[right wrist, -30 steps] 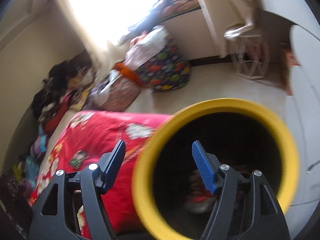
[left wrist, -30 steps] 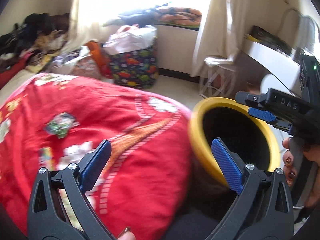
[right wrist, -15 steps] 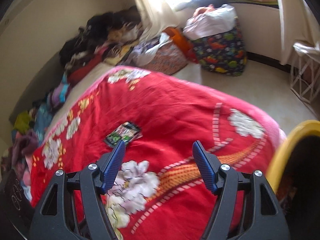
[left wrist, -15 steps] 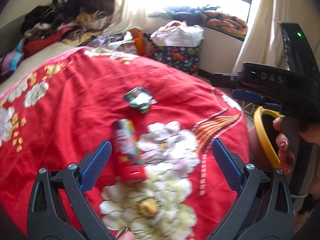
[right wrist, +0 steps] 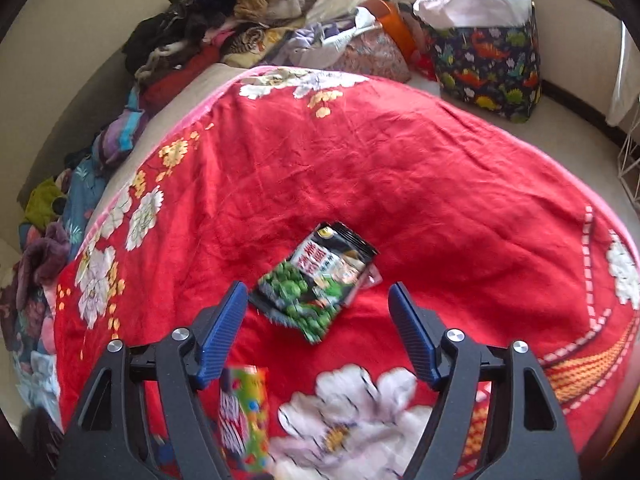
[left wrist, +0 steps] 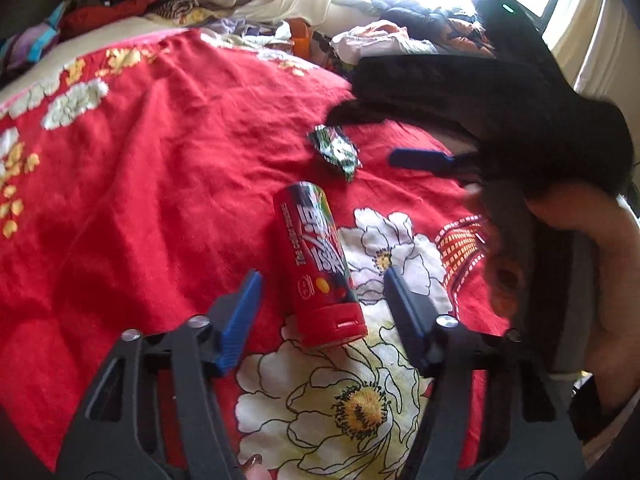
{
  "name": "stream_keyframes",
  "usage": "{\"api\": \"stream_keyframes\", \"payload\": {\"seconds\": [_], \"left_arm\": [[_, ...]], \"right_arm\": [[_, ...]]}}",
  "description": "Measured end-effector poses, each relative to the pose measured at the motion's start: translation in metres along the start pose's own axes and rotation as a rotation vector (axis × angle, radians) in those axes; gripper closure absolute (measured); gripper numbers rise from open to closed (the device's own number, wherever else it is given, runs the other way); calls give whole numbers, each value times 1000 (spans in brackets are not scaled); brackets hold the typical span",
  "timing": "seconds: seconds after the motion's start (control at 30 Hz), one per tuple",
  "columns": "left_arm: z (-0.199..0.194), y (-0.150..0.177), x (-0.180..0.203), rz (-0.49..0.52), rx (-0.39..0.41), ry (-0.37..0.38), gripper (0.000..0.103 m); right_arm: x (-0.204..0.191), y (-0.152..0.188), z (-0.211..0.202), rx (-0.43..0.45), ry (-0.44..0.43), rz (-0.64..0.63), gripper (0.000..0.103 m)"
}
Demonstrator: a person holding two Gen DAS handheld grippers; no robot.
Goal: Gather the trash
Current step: 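Grasp the red candy tube with the left tool while the right tool grasps the green snack bag, then carry the red tube and green snack bag with both tools over the bin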
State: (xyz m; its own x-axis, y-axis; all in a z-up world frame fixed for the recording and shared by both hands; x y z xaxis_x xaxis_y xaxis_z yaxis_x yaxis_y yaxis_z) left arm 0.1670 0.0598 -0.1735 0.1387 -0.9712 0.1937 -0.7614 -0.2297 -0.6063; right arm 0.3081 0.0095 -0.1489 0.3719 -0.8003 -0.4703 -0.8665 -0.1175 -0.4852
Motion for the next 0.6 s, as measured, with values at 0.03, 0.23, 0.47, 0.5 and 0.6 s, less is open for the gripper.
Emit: {"api": "stream_keyframes", "payload": {"seconds": [0.03, 0.23, 0.47, 0.5, 0.6], "left_arm": [[2, 2, 1, -1, -8, 5, 60], [9, 10, 6, 4, -29, 11, 72], [4, 14, 9, 18, -23, 12, 74], [4, 14, 9, 19, -21, 12, 74], [0, 11, 9, 20, -15, 16, 75]], "right_arm": [[0, -2, 7, -9, -6, 14, 30], [8, -2, 34, -68, 37, 2, 48], [29, 14, 1, 13, -7, -7, 91], [32, 15, -6, 27, -11, -5, 92], [43, 21, -34, 78, -17, 1, 94]]}}
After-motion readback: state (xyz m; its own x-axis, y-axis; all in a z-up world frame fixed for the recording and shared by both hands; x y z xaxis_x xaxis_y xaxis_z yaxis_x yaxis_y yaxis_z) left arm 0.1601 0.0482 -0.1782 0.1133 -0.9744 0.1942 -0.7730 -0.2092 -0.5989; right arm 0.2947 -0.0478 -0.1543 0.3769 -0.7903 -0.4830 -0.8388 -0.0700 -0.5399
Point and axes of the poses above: each gripper's, at about its wrist camera, not at the fingertips, and z roughly the way its jaws point, x to its right, y to its underside, the point moved 6 cm from there along z, roughly the way its jaws point, and after that the axes turned 8 degrees about -y, right-handed, at the moved point
